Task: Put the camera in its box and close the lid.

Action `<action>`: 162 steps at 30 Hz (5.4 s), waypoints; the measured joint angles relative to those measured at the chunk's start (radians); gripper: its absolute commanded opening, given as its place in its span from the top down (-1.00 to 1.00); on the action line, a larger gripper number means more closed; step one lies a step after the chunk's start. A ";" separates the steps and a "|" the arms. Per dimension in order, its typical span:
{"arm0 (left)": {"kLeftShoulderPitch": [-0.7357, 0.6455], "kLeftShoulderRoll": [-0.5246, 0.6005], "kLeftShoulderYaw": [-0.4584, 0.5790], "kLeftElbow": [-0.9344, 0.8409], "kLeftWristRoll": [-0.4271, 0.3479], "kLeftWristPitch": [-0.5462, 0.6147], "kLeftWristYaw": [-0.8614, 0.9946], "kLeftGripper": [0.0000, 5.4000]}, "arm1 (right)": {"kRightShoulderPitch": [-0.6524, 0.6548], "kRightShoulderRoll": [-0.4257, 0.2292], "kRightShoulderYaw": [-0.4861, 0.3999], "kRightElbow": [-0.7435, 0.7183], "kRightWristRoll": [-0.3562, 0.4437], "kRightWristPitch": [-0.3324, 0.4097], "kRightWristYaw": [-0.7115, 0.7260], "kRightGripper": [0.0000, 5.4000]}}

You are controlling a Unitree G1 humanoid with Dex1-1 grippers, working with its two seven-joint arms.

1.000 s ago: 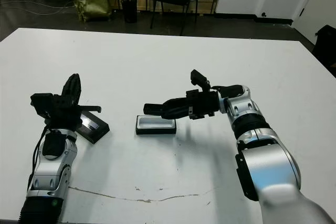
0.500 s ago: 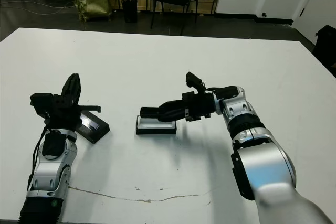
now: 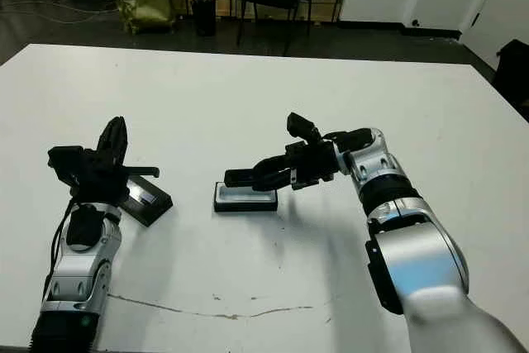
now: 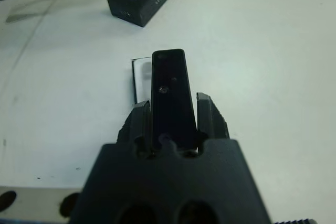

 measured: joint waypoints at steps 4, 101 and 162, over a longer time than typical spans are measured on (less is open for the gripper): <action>0.001 0.000 -0.002 -0.001 0.001 0.002 0.003 1.00 | -0.007 -0.011 0.028 -0.016 -0.034 0.000 -0.013 0.74; 0.012 -0.021 -0.008 -0.034 0.003 0.037 0.019 1.00 | -0.036 0.039 0.103 0.049 -0.101 -0.117 -0.004 0.74; 0.017 -0.026 -0.015 -0.048 0.007 0.049 0.030 1.00 | -0.053 0.107 0.124 0.112 -0.127 -0.288 -0.025 -0.99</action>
